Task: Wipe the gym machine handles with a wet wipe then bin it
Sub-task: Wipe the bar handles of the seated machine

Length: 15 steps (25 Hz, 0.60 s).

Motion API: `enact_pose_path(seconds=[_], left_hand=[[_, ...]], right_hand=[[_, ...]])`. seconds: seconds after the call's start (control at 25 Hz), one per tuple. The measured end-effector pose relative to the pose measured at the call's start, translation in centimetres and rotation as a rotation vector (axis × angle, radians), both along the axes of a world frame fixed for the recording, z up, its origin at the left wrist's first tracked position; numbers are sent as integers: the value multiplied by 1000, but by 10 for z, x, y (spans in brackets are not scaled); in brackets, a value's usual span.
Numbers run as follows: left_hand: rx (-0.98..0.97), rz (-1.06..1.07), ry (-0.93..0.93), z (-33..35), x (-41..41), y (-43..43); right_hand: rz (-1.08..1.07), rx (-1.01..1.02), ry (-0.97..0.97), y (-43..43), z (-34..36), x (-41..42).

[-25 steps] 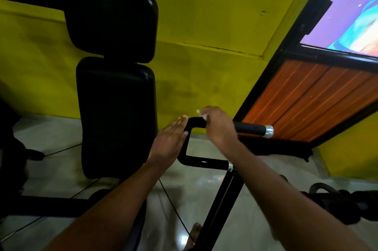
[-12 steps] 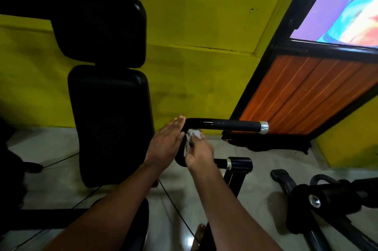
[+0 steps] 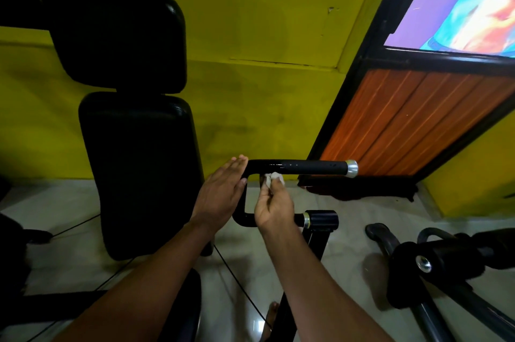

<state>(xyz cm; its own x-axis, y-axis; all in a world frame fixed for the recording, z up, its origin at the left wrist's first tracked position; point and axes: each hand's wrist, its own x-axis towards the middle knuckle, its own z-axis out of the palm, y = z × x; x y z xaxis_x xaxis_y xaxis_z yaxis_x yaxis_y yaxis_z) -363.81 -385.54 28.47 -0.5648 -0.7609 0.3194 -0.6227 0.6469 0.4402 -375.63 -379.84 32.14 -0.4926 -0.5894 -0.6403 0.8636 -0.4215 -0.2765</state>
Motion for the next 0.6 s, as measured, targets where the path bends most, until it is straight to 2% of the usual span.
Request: enact_pose_path(seconds=[0.16,0.24,0.32,0.36,0.4,0.48,0.6], left_hand=[[-1,8,6,2,-3,2],[9,-1,22,2,-4,2],[15,-2,29,0,-4,2],[13,0,25,0,-4,3],[9,3,22,-1,-5,3],[7,18,24,0,-5,2],[4,30,10,3,-7,2]], right_hand=[[-17,-19,99,3,-1,2],[0,118,329,3,-1,8],[-33,395,782,5,-2,8],[-75,501,1076,8,-3,5],[-102,540,1405,11,-5,1],[-5,543,1980,10,-10,-7],[206,612,2431,8,-11,-35]])
